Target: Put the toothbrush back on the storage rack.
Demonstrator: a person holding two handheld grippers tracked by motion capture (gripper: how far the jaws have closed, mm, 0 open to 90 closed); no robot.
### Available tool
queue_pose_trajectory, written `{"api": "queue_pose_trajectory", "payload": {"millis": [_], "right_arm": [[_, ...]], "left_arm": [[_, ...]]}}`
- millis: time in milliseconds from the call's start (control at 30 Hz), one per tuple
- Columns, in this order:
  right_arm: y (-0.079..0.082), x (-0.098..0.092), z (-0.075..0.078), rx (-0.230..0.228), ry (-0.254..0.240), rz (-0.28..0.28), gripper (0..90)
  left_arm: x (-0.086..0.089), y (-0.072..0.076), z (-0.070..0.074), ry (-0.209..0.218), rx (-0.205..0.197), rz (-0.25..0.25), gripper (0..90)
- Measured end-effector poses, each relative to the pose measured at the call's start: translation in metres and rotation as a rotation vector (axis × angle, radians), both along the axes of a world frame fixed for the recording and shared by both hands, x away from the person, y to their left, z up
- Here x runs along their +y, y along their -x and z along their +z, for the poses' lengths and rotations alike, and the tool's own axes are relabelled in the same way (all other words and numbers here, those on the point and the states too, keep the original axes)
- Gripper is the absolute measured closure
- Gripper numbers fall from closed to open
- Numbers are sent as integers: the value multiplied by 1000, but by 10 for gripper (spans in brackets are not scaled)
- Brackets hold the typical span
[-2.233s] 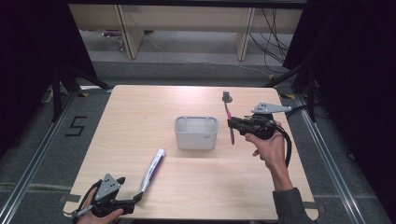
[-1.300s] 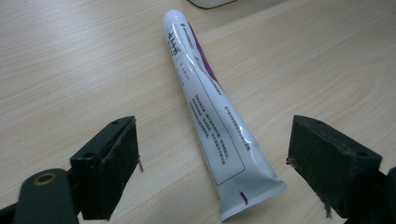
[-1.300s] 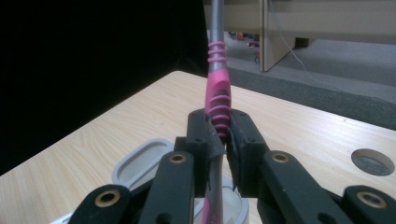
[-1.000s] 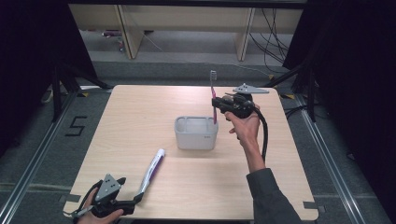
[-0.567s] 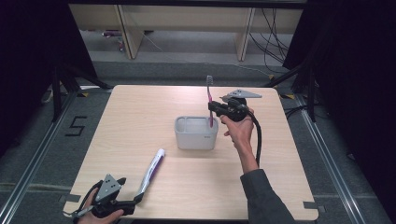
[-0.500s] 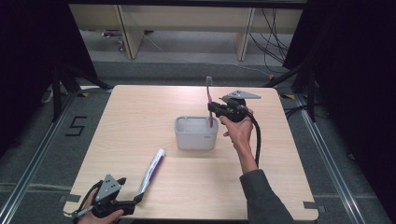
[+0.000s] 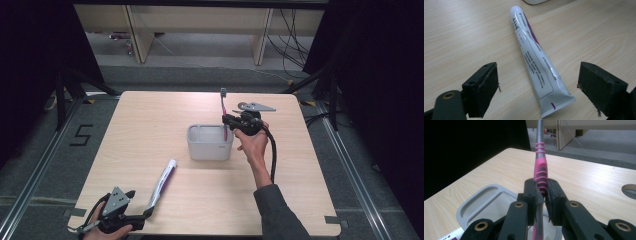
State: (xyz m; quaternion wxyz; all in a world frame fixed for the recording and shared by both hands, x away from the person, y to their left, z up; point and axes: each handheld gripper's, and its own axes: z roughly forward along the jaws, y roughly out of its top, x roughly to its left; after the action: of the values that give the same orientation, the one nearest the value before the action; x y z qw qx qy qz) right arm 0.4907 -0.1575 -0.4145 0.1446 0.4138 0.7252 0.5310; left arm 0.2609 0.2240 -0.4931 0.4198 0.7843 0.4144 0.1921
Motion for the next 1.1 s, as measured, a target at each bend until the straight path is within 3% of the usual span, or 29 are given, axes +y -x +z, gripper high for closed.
{"api": "queue_pose_trajectory", "payload": {"millis": [333,467,800,833,967,1000,1100], "right_arm": [[1,-1,-8,-3,9,-4,796],[-1,-1,-11,-25,16,9,795],[2,0,-12,-11,17,-2,792],[0,-2,-14,-52,38,9,792],[1,-3,-15,-40,38,0,790],[1,-2,-15,-17,21,7,789],[2,-1,-16,-21,28,-7,789]], "left_arm": [[0,0,0,-2,5,2,163],[0,0,0,-2,5,2,163],[0,0,0,-3,5,2,163],[0,0,0,-3,5,2,163],[0,0,0,-3,5,2,163],[0,0,0,-2,5,3,162],[0,0,0,-2,4,1,163]]}}
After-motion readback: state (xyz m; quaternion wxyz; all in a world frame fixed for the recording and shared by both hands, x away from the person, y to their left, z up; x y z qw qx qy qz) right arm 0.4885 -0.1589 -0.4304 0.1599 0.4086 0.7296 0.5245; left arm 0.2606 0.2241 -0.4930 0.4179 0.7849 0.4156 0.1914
